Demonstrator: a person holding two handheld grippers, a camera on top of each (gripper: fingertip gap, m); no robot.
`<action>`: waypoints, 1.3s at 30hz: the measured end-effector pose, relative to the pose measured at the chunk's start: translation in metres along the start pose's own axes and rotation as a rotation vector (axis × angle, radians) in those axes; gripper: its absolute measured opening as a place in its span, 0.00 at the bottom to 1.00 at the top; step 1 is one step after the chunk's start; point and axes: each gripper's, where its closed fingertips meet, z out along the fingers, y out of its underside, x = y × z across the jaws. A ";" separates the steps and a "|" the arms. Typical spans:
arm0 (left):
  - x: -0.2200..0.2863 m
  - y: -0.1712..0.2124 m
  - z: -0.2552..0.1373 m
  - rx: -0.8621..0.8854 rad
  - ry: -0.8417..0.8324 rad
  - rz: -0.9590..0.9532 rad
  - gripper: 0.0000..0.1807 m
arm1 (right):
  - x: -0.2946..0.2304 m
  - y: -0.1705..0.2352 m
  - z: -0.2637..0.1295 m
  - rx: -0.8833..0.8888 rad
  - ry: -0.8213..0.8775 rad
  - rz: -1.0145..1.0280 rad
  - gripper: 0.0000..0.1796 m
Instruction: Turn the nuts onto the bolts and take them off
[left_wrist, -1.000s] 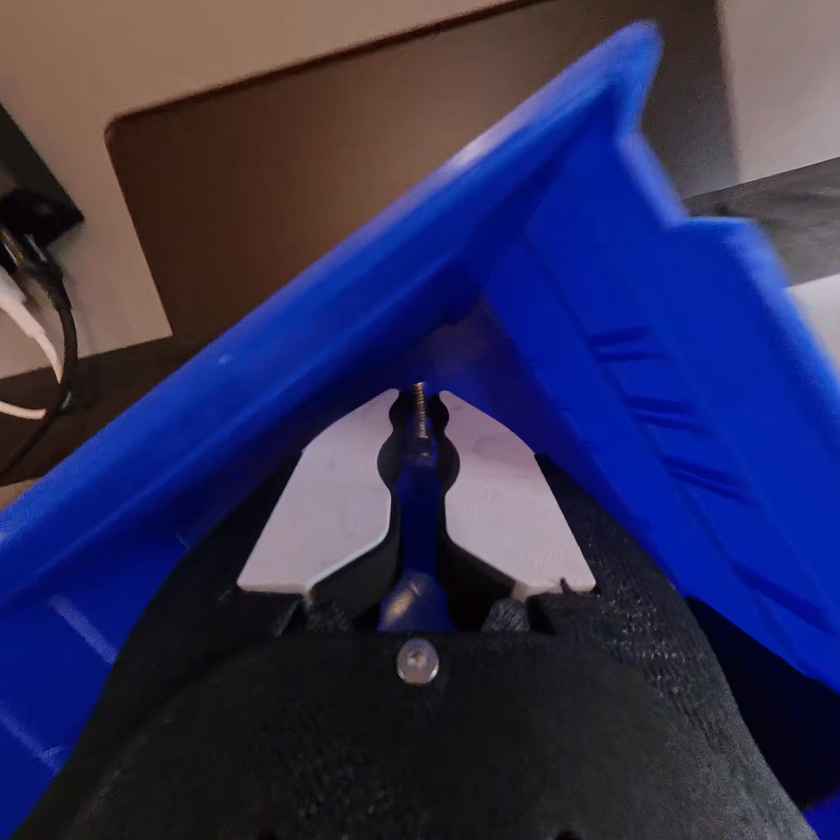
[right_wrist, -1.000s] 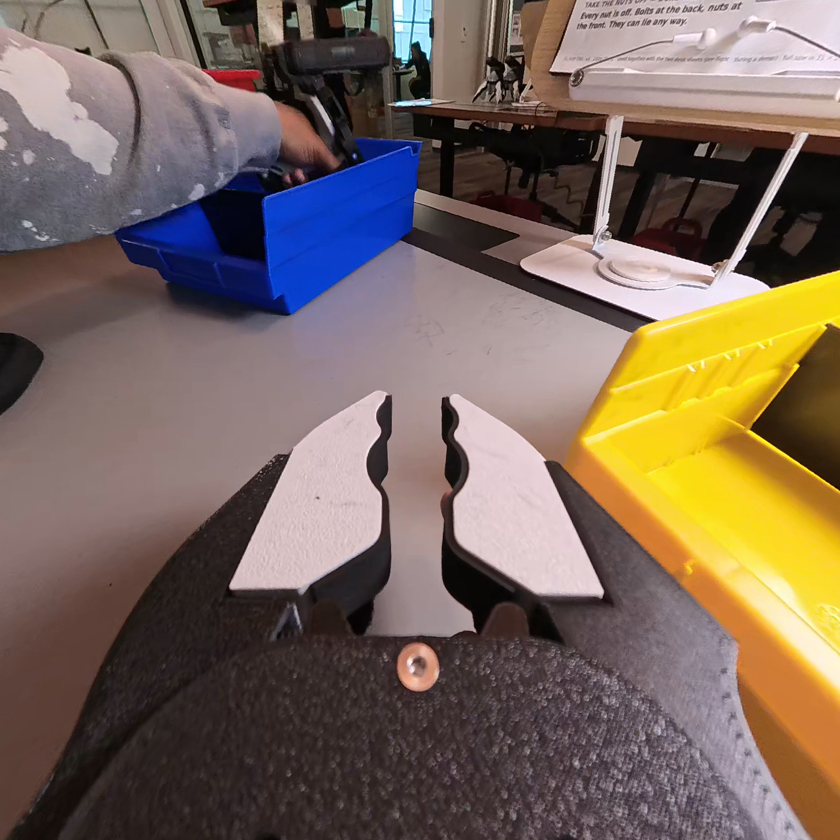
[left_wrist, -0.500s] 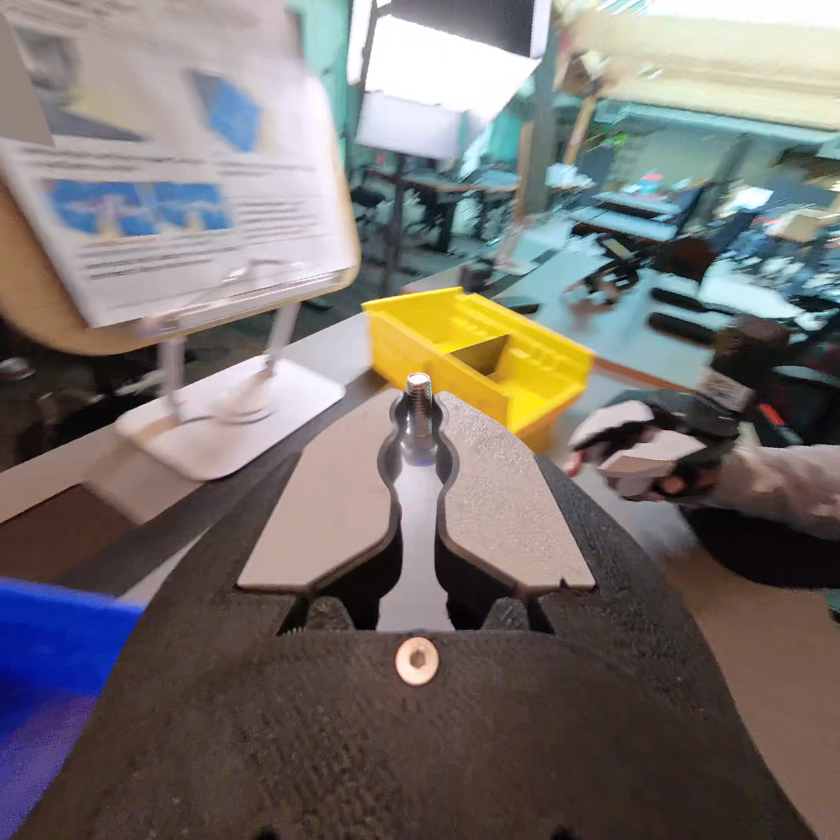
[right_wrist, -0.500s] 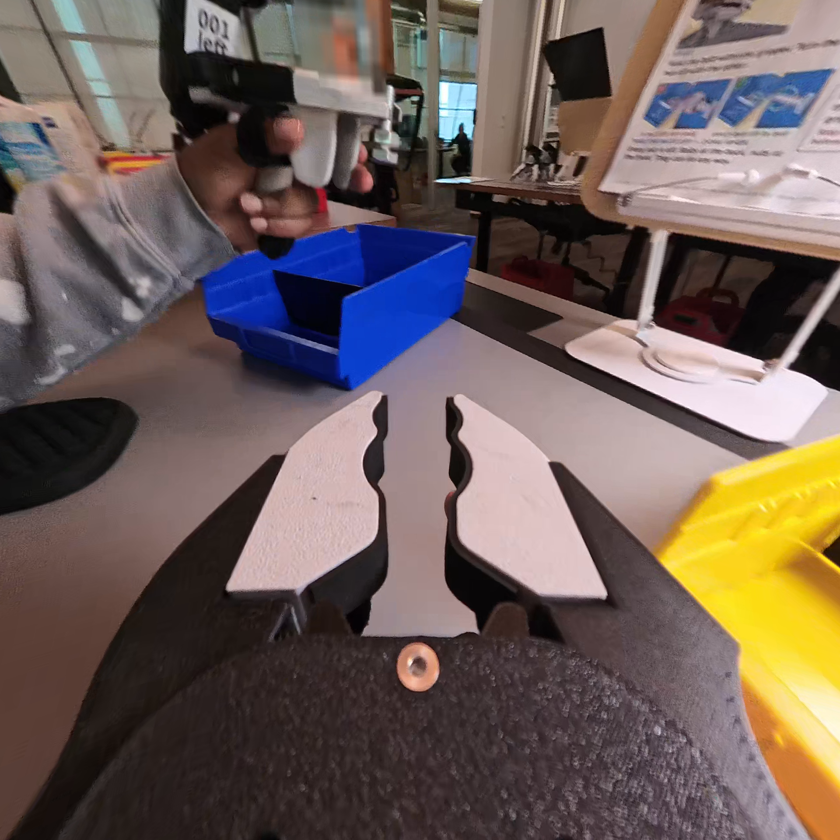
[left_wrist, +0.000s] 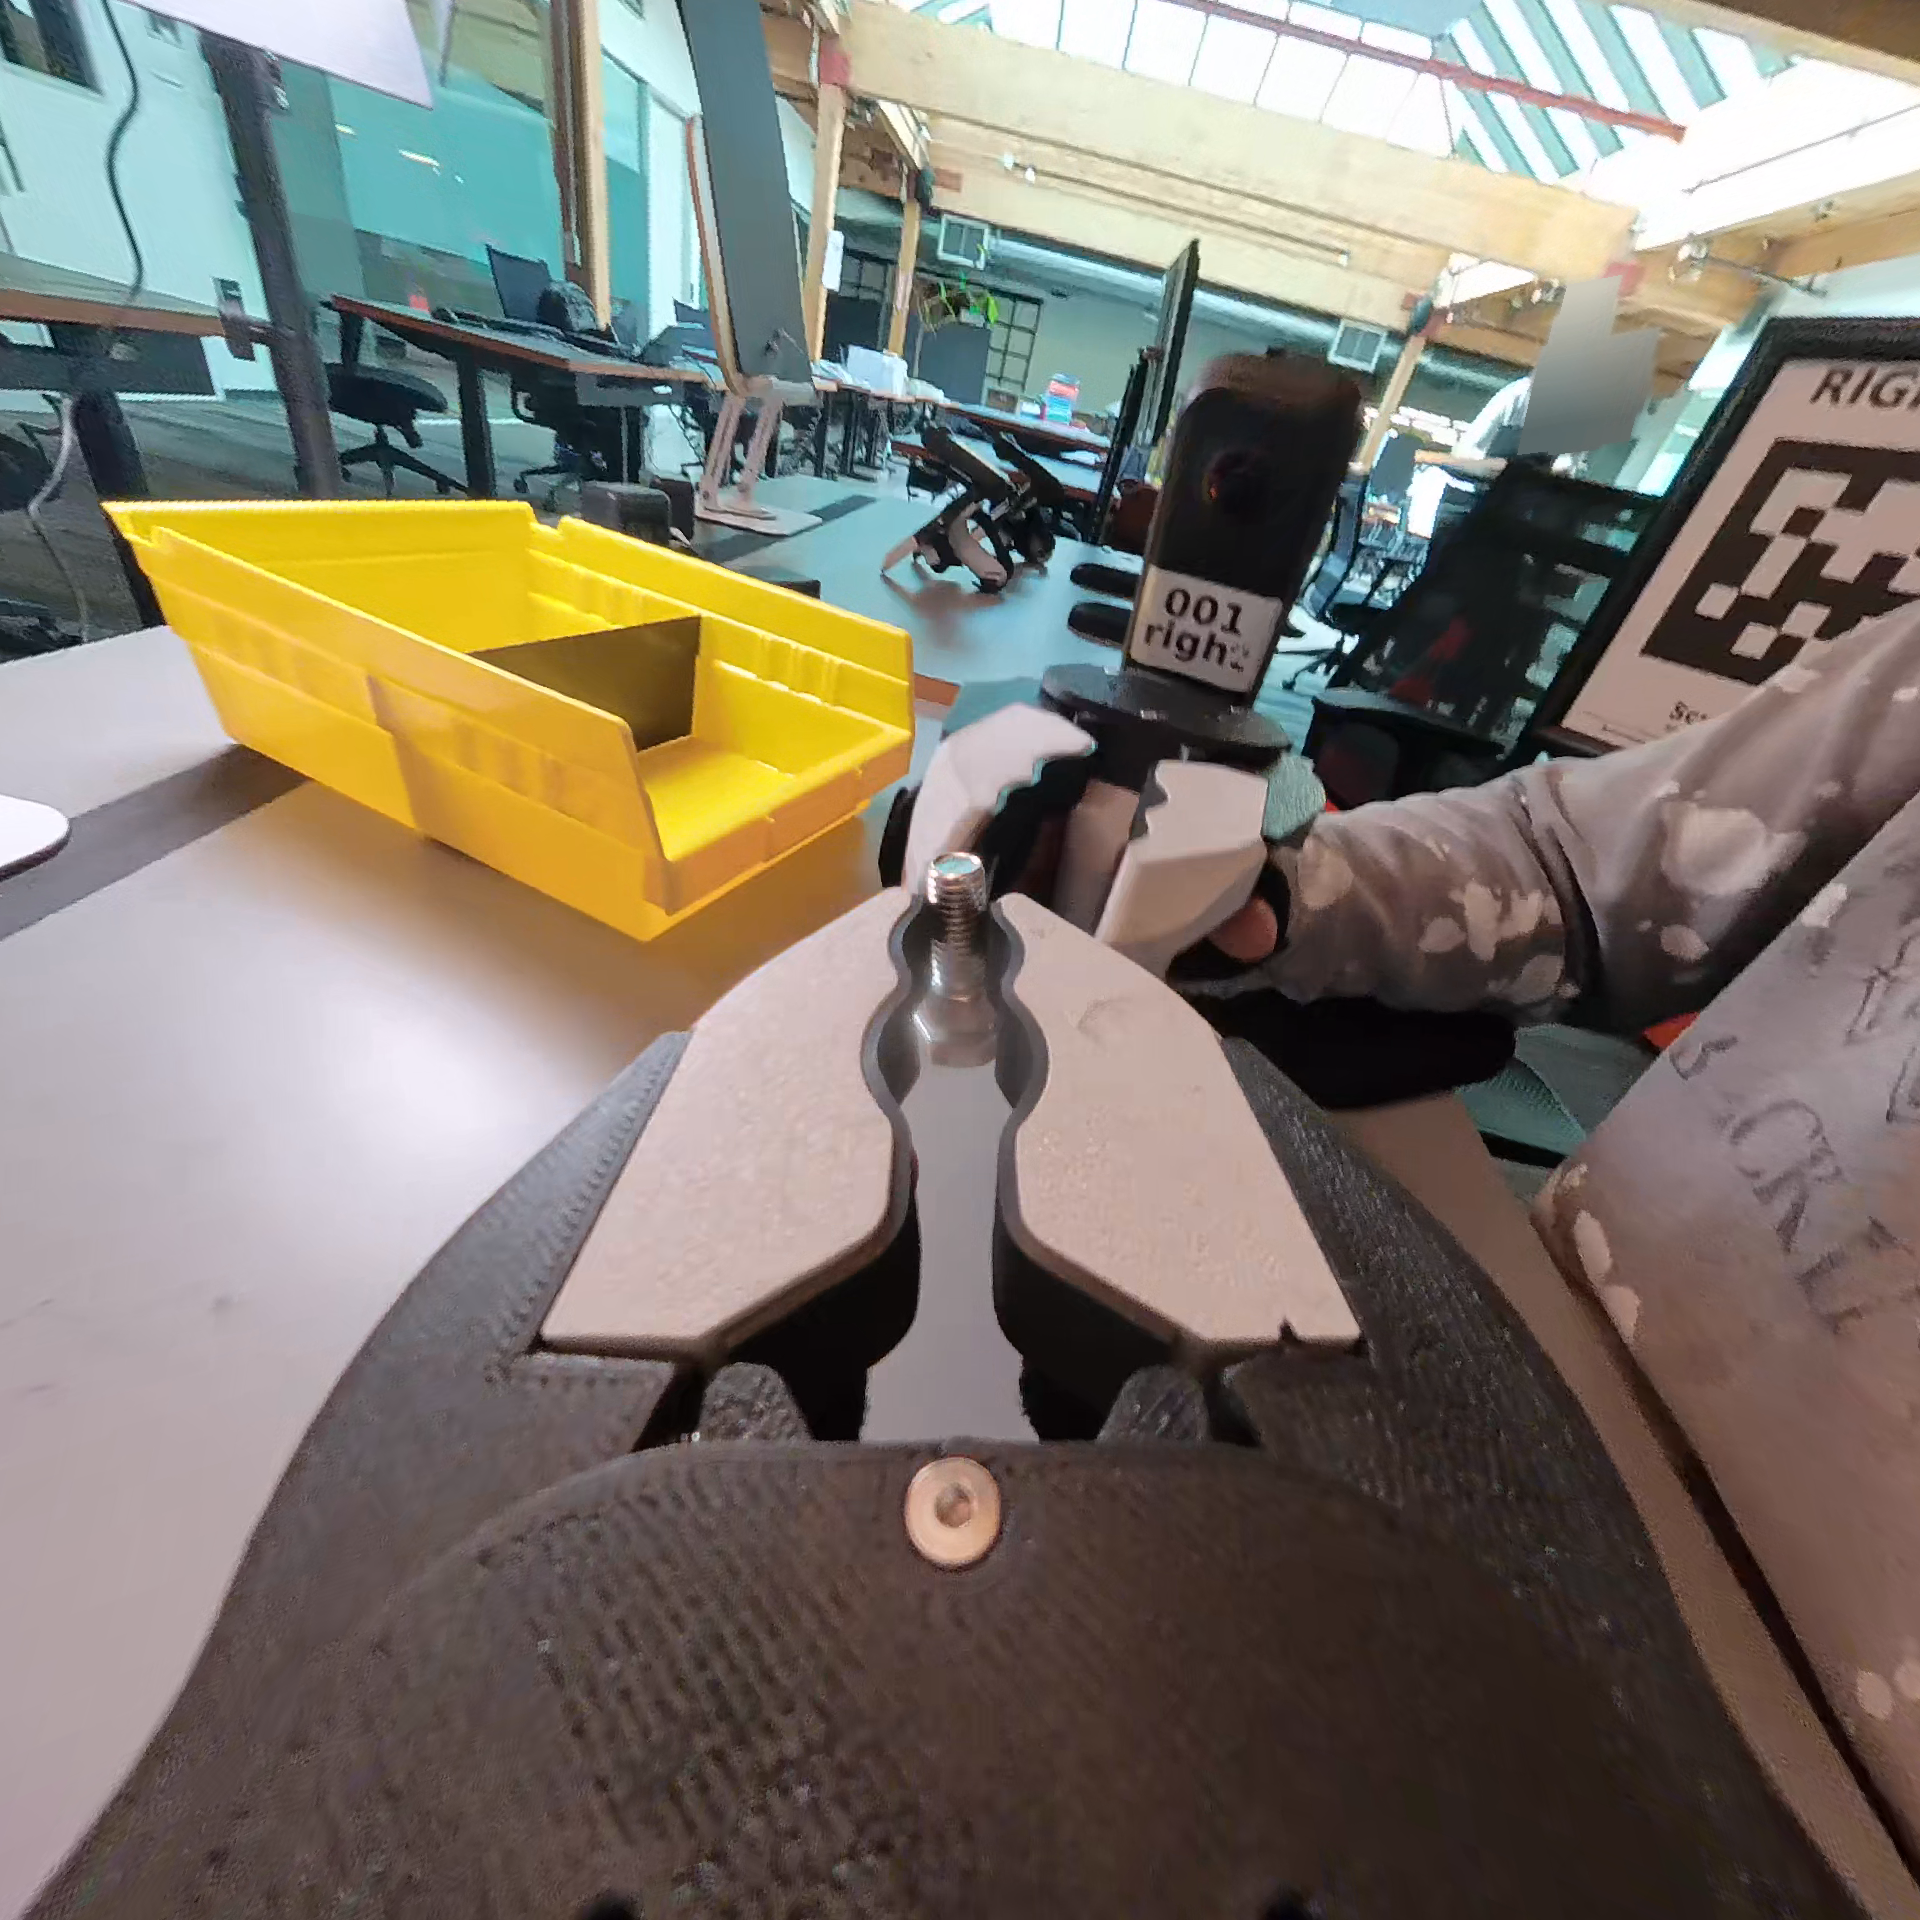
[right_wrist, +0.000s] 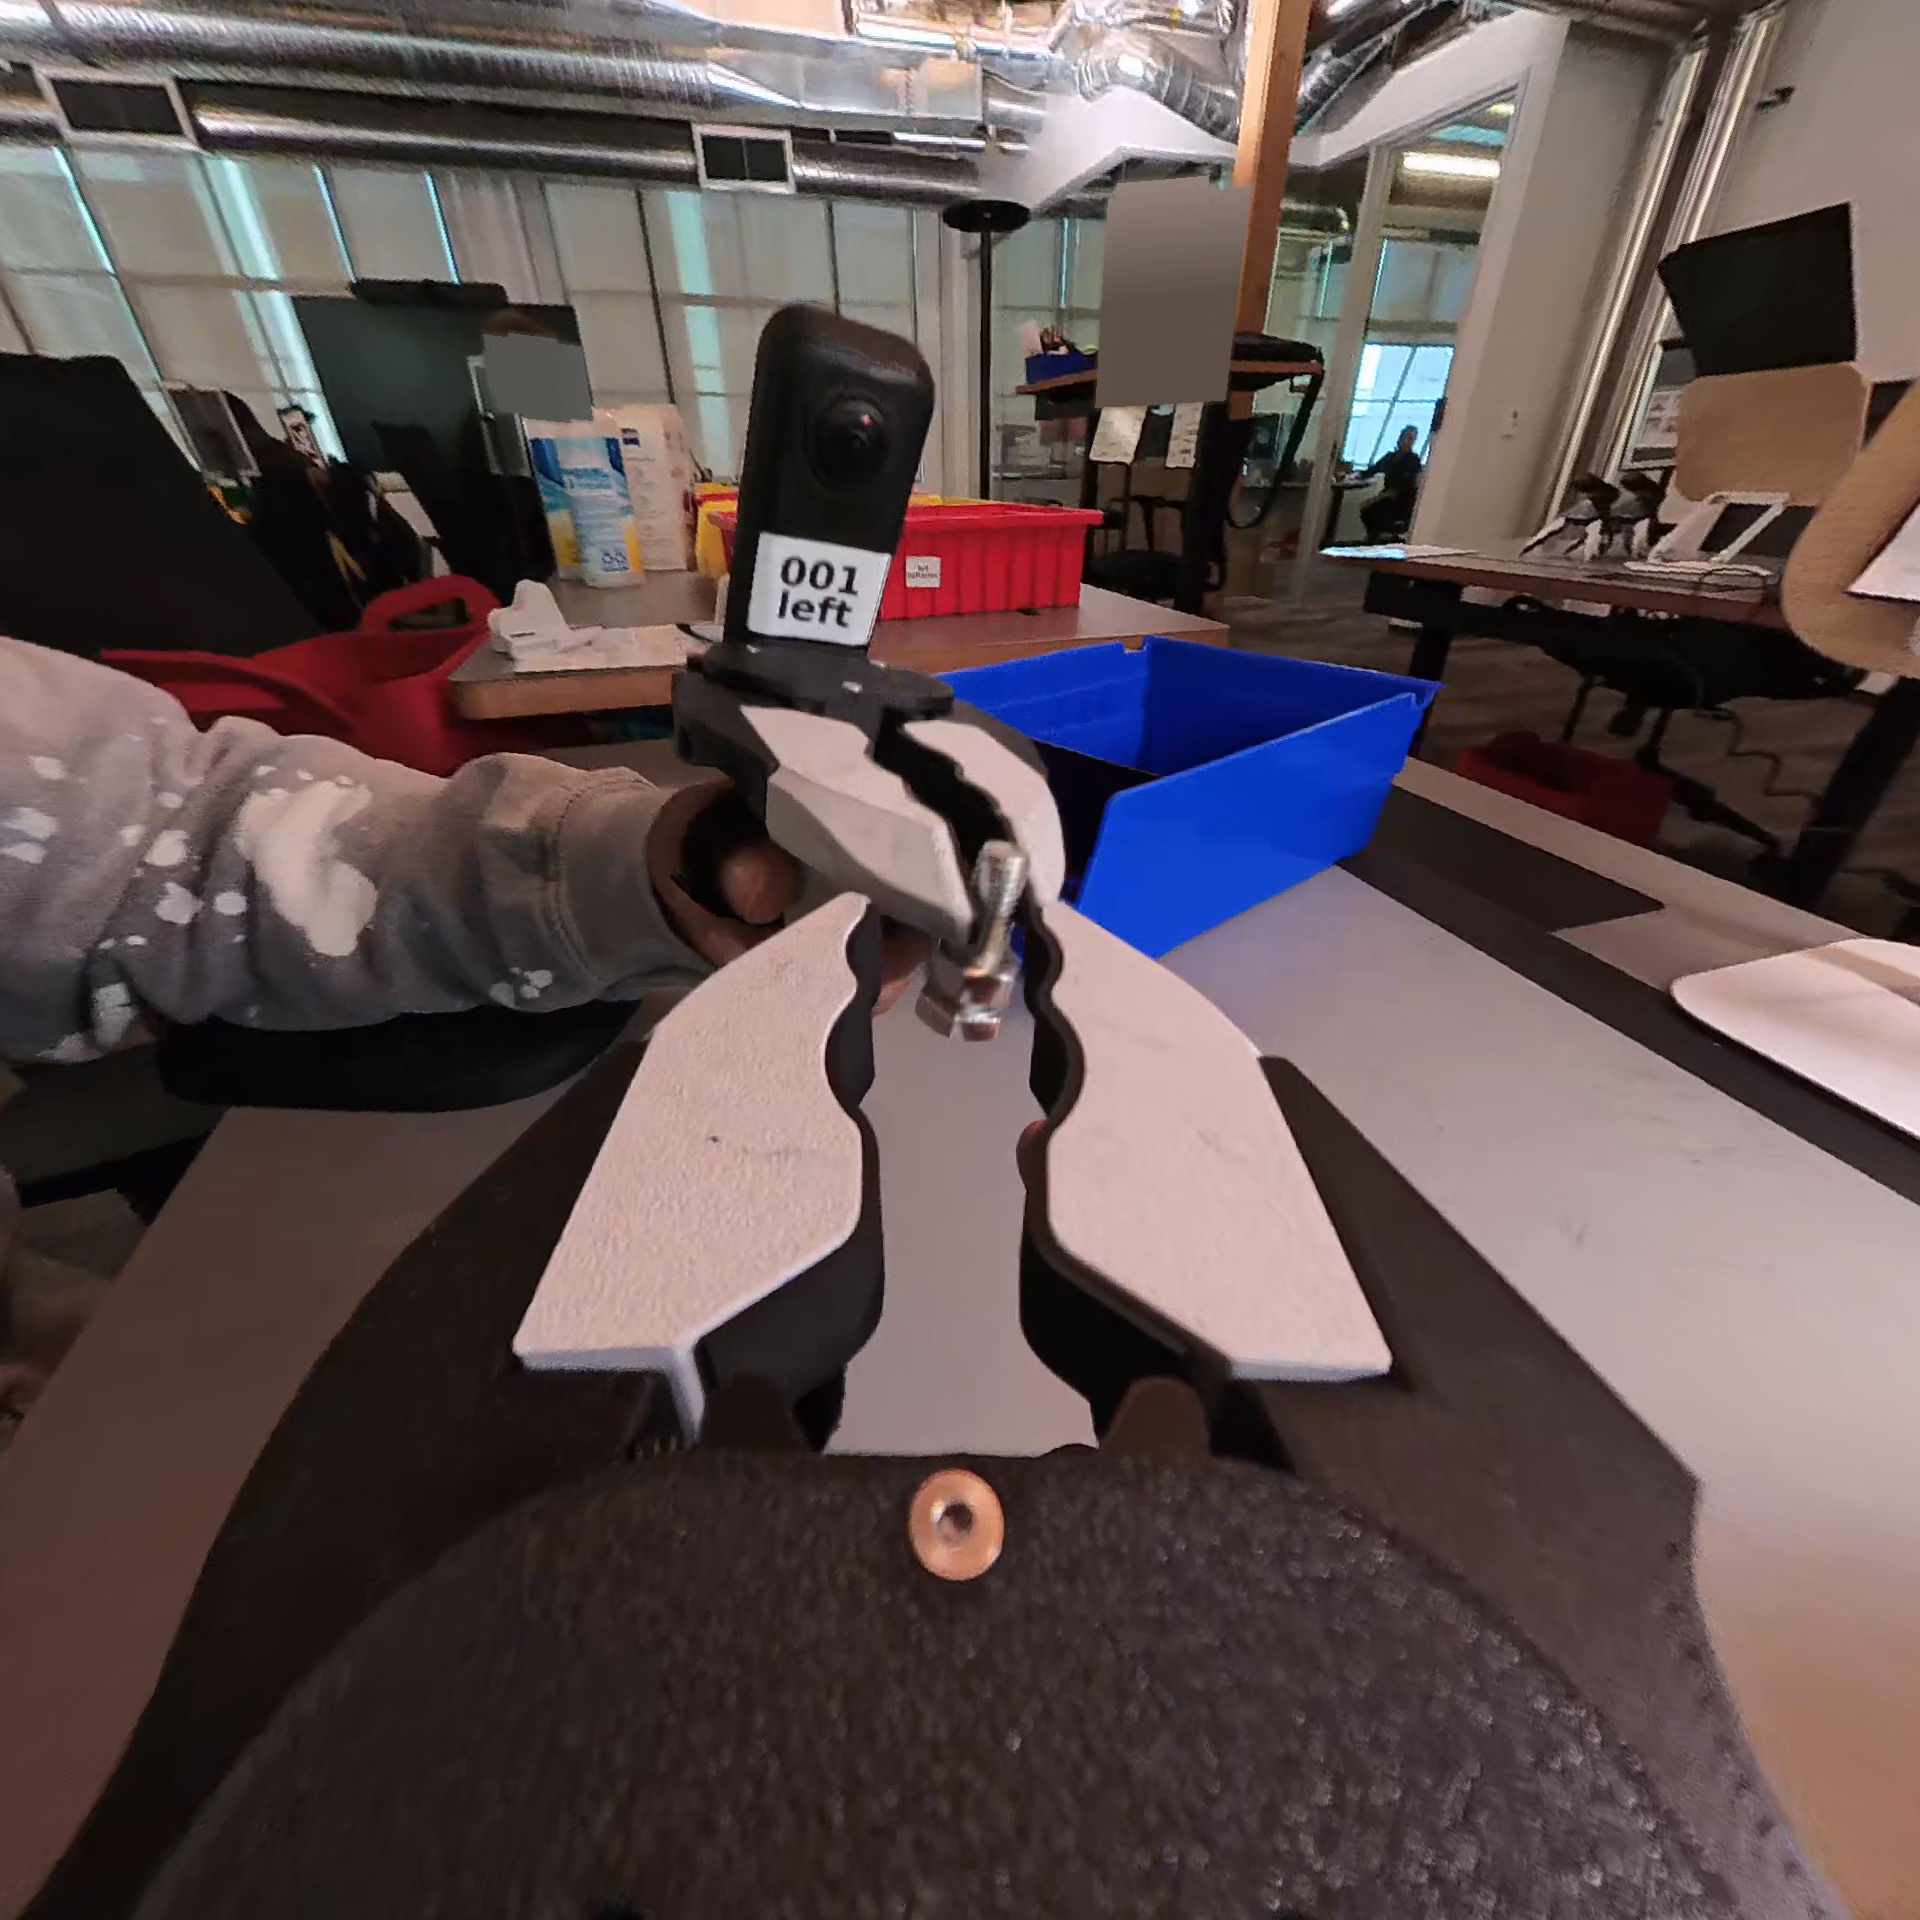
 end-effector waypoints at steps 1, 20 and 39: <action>0.000 0.004 0.001 -0.016 0.003 0.012 0.06 | 0.002 -0.002 -0.004 0.014 -0.007 0.013 0.14; 0.024 0.026 0.007 -0.078 0.140 0.049 0.16 | -0.012 0.008 -0.016 -0.048 -0.177 0.105 0.05; 0.053 0.032 0.014 -0.043 0.352 -0.113 0.10 | -0.028 -0.015 -0.028 0.075 -0.361 0.236 0.05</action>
